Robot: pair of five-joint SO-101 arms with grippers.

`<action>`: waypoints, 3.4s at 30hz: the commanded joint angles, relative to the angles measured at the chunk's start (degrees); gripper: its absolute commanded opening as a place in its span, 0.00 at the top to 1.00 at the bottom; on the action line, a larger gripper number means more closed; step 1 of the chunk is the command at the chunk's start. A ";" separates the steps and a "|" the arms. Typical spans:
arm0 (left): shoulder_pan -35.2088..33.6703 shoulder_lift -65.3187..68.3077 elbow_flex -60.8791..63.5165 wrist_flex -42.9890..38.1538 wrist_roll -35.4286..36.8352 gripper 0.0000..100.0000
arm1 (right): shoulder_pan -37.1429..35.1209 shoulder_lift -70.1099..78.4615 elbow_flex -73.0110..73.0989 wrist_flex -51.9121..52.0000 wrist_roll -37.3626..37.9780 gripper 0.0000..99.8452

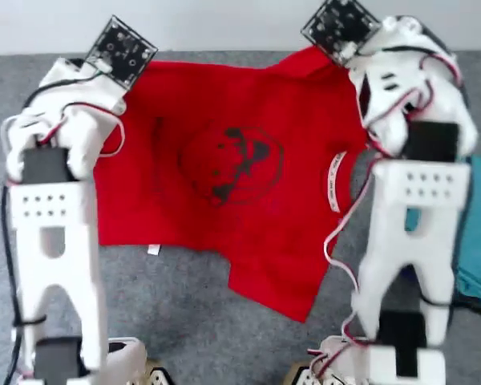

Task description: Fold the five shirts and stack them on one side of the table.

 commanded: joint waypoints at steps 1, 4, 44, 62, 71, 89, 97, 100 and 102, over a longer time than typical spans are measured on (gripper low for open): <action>-0.35 4.92 -0.22 -8.18 -0.44 0.99 | -0.48 4.88 -0.53 -8.84 0.79 0.99; -0.35 10.20 -0.31 -12.66 -0.62 0.99 | -0.57 10.51 -0.62 -15.60 0.88 0.99; -5.36 20.22 0.31 26.37 -22.68 0.98 | -8.13 1.80 4.57 52.53 -3.43 0.99; -7.82 20.22 13.67 13.45 -22.68 0.98 | -20.97 -20.44 43.96 52.18 -12.40 0.99; -7.82 20.22 13.76 11.96 -22.68 0.98 | -26.51 -23.87 51.87 51.82 -16.09 0.99; -13.98 13.10 13.05 24.97 -22.86 0.88 | -25.36 -26.24 53.98 51.47 -18.55 0.77; -13.98 4.48 12.88 24.97 -22.68 0.89 | -22.37 -26.15 53.98 43.38 -18.55 0.77; -13.89 3.78 13.14 19.52 -17.67 0.92 | -18.86 -25.54 53.98 36.26 -18.55 0.79; -13.71 4.84 13.14 15.03 -12.40 0.97 | -16.57 -23.43 53.89 30.99 -18.55 0.86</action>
